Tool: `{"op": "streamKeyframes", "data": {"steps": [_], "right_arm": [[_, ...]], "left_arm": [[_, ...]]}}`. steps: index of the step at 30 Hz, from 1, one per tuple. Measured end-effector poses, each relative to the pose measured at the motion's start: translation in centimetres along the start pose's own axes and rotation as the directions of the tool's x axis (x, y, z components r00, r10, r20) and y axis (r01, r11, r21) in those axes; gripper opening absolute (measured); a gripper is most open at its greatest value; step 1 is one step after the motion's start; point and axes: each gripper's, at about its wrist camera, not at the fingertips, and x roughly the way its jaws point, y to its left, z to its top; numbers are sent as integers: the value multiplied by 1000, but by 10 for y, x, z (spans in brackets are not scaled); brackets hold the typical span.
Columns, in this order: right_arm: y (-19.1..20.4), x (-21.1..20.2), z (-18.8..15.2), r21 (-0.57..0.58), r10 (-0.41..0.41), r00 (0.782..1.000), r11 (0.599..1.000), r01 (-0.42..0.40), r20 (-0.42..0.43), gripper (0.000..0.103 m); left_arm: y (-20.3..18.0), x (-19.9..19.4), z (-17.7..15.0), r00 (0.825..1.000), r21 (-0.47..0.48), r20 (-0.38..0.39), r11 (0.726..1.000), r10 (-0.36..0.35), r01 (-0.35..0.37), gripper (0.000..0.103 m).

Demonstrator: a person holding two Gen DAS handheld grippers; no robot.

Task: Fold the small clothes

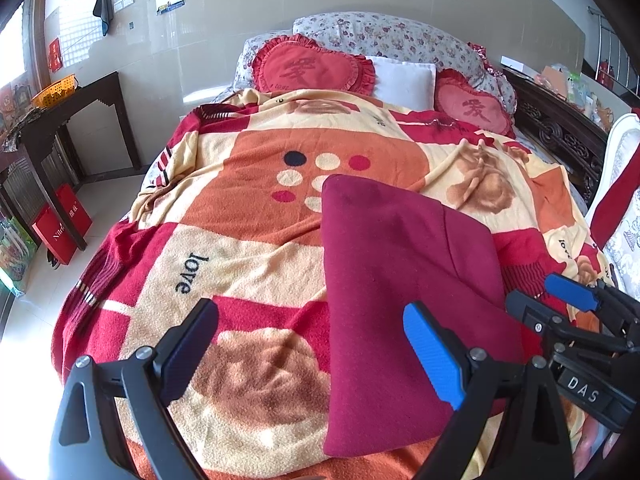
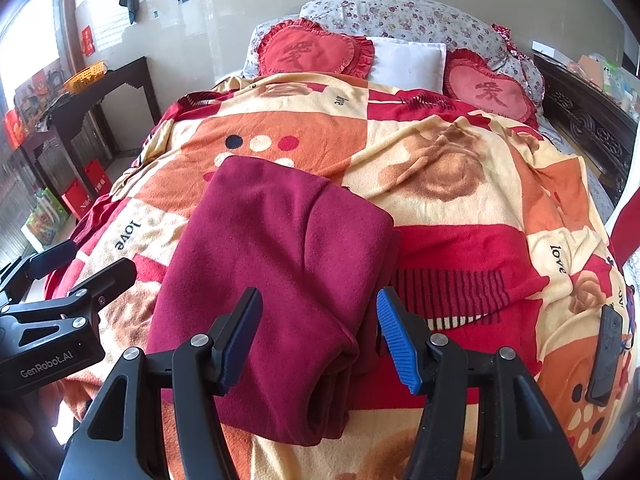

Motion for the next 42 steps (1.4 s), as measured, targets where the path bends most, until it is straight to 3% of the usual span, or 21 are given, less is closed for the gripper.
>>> {"op": "streamKeyframes", "data": {"steps": [42], "right_arm": [[1,27,0,-12,13,998,1000,-13,-67,40]], "left_arm": [[4,21,-2,998,-24,-61,1000,-5,3,96]]}}
